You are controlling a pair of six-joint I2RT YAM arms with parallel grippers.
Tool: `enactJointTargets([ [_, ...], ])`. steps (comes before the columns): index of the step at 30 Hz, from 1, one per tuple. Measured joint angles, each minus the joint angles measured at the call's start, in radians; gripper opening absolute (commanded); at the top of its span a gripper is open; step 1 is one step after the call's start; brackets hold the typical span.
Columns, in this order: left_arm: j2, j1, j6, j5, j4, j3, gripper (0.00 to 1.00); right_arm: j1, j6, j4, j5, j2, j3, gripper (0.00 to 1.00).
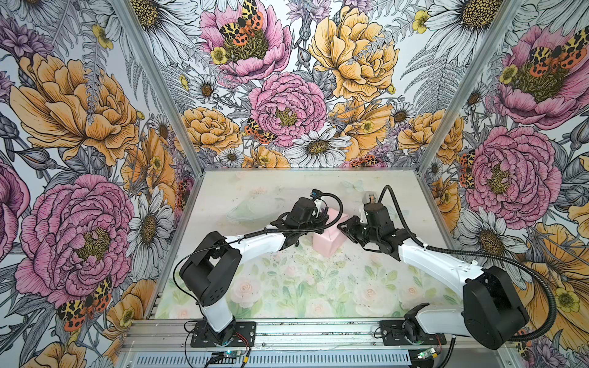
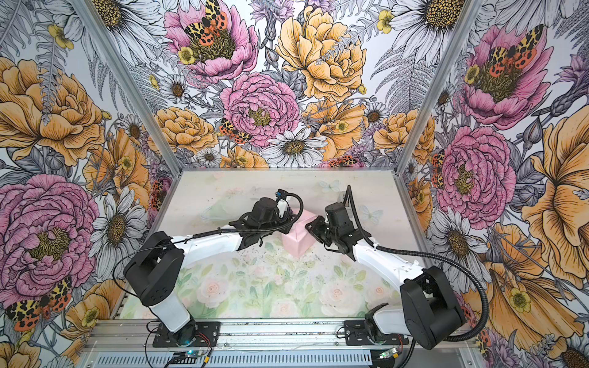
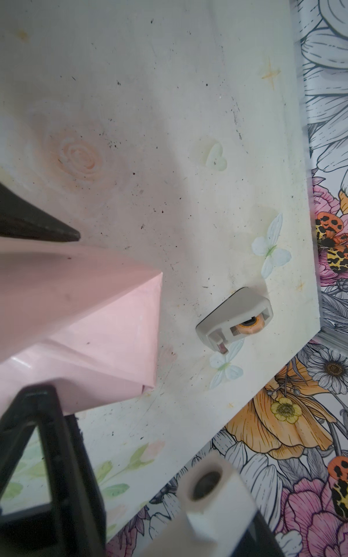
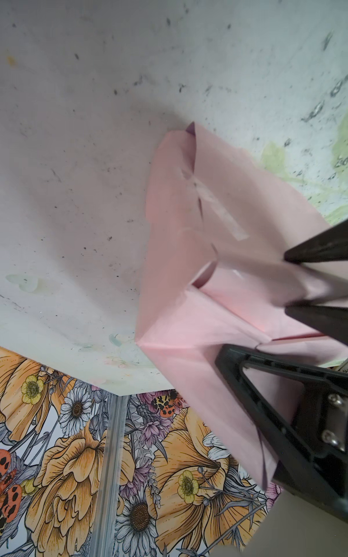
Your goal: Wrap the gift box in paper
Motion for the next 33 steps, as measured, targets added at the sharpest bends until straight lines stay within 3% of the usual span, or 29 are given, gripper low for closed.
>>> enactJointTargets([
  [6,0.002,-0.005,0.002,0.006,0.014,0.0,0.16,0.0,-0.01,-0.015,0.008,0.0,0.0,0.43],
  [11,0.002,-0.018,0.03,0.002,0.014,0.0,0.12,0.0,-0.015,-0.035,0.011,0.0,0.009,0.38],
  [15,0.001,-0.027,0.072,-0.006,0.011,0.0,0.3,0.002,-0.018,-0.032,0.005,0.011,0.019,0.32],
  [20,-0.007,-0.045,0.099,-0.018,-0.006,0.0,0.3,0.002,-0.018,-0.027,0.0,0.013,0.02,0.27],
  [33,-0.038,-0.051,0.118,-0.026,-0.038,-0.001,0.31,0.002,-0.019,-0.023,-0.005,0.02,0.026,0.26],
])
